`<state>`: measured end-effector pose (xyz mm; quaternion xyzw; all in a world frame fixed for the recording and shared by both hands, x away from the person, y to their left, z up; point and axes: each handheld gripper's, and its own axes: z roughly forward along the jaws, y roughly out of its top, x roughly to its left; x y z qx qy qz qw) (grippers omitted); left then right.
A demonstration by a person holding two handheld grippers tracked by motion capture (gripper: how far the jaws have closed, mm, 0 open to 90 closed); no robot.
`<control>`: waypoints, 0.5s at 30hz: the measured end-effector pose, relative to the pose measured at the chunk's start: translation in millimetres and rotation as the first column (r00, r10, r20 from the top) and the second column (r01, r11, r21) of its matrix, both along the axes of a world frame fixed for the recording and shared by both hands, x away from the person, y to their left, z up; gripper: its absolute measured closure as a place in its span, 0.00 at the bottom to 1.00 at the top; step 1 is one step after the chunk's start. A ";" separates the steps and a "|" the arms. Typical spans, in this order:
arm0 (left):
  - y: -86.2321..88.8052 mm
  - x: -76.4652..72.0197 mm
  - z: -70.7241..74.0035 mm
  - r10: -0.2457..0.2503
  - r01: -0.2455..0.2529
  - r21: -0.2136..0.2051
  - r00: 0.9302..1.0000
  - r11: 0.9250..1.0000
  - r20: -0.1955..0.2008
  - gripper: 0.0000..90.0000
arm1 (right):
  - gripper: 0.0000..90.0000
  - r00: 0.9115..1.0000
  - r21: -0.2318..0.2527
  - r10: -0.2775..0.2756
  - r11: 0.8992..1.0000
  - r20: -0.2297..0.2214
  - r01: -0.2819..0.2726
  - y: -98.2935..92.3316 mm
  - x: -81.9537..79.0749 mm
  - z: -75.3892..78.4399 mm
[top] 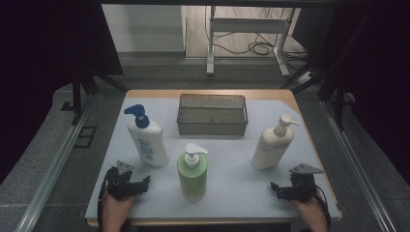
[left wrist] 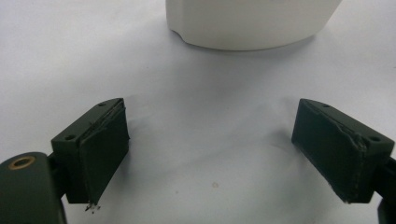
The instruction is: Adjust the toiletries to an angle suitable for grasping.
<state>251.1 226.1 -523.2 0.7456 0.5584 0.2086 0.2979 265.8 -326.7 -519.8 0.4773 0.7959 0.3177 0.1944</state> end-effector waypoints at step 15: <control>0.3 0.2 -0.1 -0.002 0.002 -0.002 1.000 1.000 -0.001 0.12 | 0.02 1.000 -0.001 0.000 1.000 0.000 0.000 0.0 0.0 0.0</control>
